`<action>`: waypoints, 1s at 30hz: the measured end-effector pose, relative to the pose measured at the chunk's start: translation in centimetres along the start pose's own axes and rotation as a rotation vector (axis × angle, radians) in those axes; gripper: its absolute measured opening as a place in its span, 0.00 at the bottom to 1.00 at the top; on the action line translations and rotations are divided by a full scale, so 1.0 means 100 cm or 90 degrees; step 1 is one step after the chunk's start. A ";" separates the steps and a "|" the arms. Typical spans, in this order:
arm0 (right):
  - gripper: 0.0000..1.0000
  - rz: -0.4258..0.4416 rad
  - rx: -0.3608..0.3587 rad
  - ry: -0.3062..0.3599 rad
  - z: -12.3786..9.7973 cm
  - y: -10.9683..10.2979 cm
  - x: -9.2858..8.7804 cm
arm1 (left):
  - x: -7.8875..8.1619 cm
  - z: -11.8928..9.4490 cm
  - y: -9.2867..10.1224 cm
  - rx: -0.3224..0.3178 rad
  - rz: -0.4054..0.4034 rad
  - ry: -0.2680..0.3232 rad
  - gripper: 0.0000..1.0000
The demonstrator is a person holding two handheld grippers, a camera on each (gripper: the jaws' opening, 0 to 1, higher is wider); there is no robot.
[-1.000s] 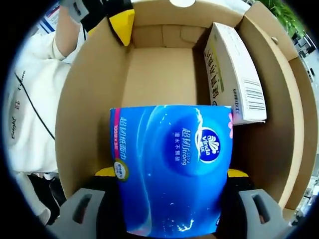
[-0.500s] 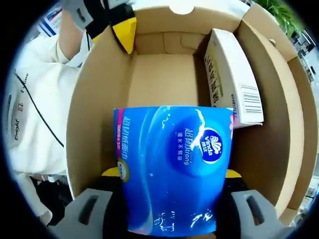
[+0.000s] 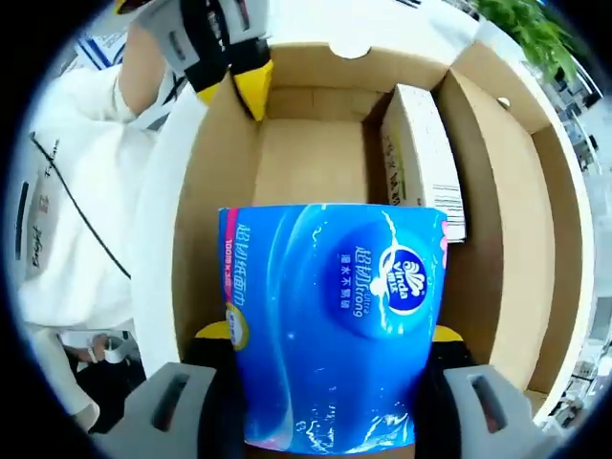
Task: Operate the shoe box by opening the lid, removing the specified soft item, and placing it in the target area until the item is outside and the box remains undamaged.
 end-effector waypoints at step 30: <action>0.69 -0.052 -0.027 -0.076 -0.023 -0.011 0.003 | -0.001 0.000 0.001 0.002 0.000 0.004 0.05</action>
Point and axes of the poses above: the point that each gripper's makers call its tool centre point, and the gripper's own axes: z roughly forward along the fingers, y roughly to its right, x roughly out of its top, the point moved 10 cm from there along -z, roughly backward along the fingers, and after that the axes turned 5 degrees about x, right-handed, at the moved point
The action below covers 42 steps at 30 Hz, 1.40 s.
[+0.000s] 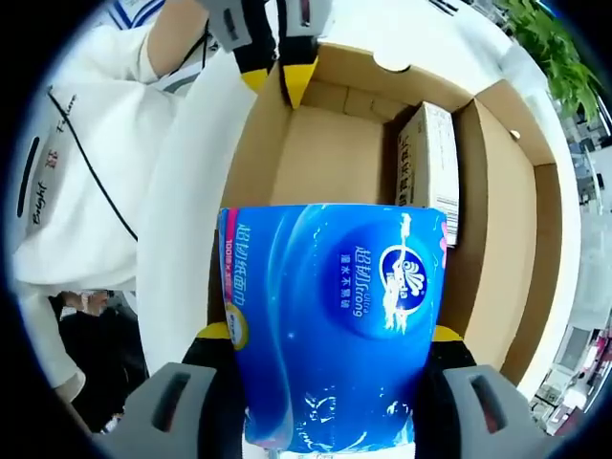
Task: Operate the shoe box by opening the lid, removing the specified soft item, and placing it in the target area until the item is outside and the box remains undamaged.
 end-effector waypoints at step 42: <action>0.69 0.012 -0.052 0.008 -0.044 0.005 -0.032 | 0.001 0.000 0.000 -0.001 0.002 0.008 0.05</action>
Point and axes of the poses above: the point that each gripper's makers call its tool centre point, and the gripper's own axes: z roughly forward along the fingers, y roughly to its right, x roughly out of its top, the point moved 10 cm from there along -z, roughly backward along the fingers, and after that the axes turned 5 degrees about x, right-handed, at the moved point
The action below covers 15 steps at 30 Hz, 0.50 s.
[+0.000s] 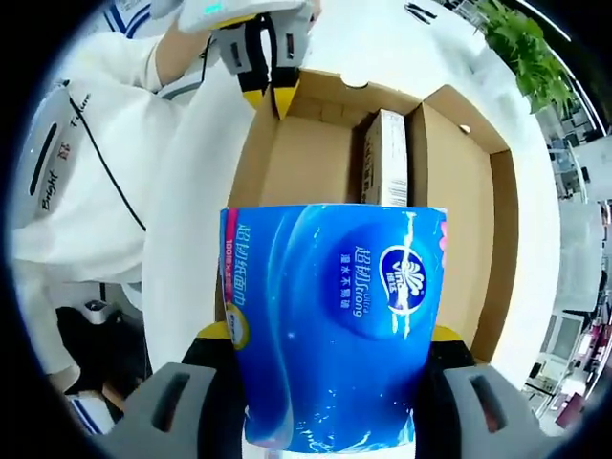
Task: Operate the shoe box by opening the lid, removing the specified soft item, and placing it in the target area until the item is outside and the box remains undamaged.
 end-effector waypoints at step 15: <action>0.69 0.019 0.005 -0.009 -0.013 -0.005 -0.021 | 0.000 -0.001 0.000 0.001 -0.001 0.002 0.05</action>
Point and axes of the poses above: the point that each gripper's makers call its tool centre point, and the gripper's own axes: z roughly forward along the fingers, y roughly to its right, x roughly out of its top, the point moved 10 cm from there along -z, roughly backward along the fingers, and after that the axes turned 5 degrees about x, right-handed, at the moved point
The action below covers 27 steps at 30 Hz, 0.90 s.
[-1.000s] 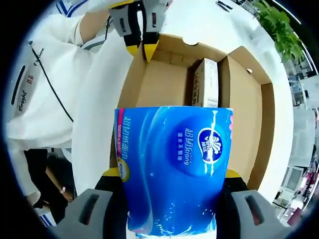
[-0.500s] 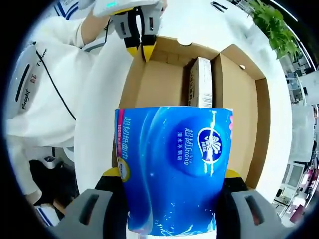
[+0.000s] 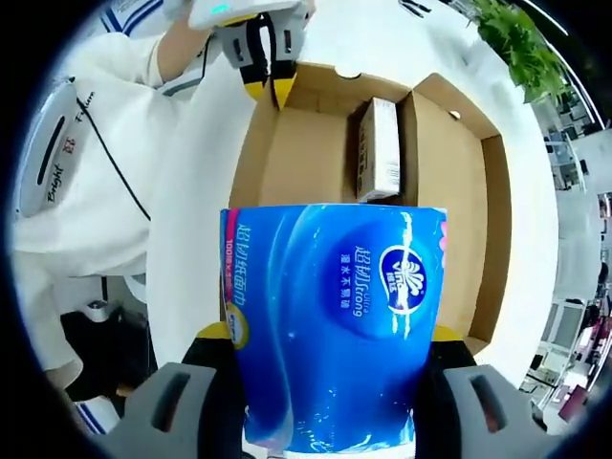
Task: Operate the shoe box by opening the lid, removing the specified soft item, and placing it in the target area until the item is outside and the box remains undamaged.
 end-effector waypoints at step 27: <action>0.69 0.034 0.002 -0.002 -0.006 -0.006 -0.029 | -0.001 0.000 0.000 0.001 0.002 -0.001 0.05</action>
Point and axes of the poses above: the point that each gripper's makers call its tool centre point, and the gripper's own axes: z roughly forward along the fingers, y roughly to its right, x roughly out of its top, the point moved 10 cm from there along -z, roughly backward along the fingers, and after that the axes turned 5 degrees about x, right-handed, at the moved point
